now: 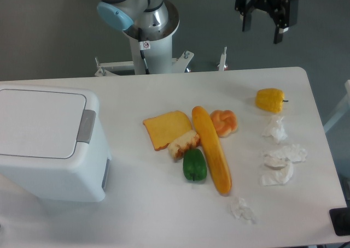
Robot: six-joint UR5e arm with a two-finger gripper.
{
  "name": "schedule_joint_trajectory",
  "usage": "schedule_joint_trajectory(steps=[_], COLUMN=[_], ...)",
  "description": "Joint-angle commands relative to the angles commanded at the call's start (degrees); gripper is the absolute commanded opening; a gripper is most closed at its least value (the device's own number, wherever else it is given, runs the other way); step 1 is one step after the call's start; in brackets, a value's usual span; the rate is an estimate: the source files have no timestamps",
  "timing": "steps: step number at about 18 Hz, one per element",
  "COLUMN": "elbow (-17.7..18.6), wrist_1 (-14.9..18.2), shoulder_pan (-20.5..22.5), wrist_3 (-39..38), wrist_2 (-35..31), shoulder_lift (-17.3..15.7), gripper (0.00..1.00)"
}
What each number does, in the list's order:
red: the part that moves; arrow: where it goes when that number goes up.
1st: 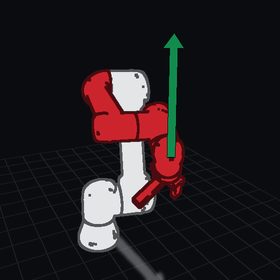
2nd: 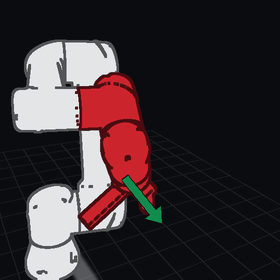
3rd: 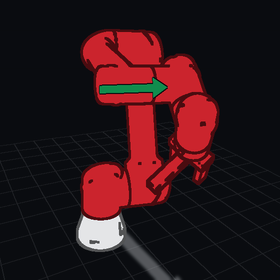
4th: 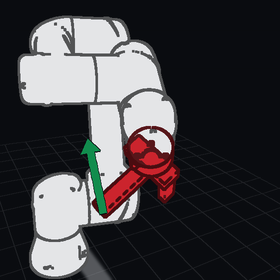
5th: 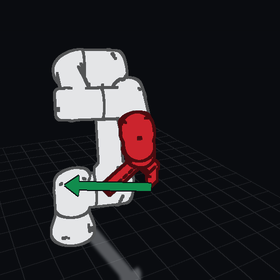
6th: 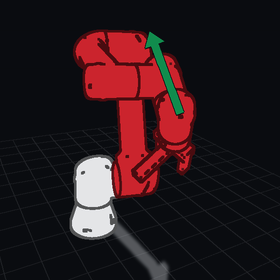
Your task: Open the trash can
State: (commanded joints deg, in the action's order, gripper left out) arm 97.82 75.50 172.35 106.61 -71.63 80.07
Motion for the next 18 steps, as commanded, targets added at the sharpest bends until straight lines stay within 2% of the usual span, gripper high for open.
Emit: schedule_joint_trajectory(steps=[18], elbow=[-0.09], wrist_1=[0.26], shoulder_pan=[-0.18], wrist_3=[-1.4], wrist_2=[1.66], shoulder_lift=[0.09], gripper=[1.0])
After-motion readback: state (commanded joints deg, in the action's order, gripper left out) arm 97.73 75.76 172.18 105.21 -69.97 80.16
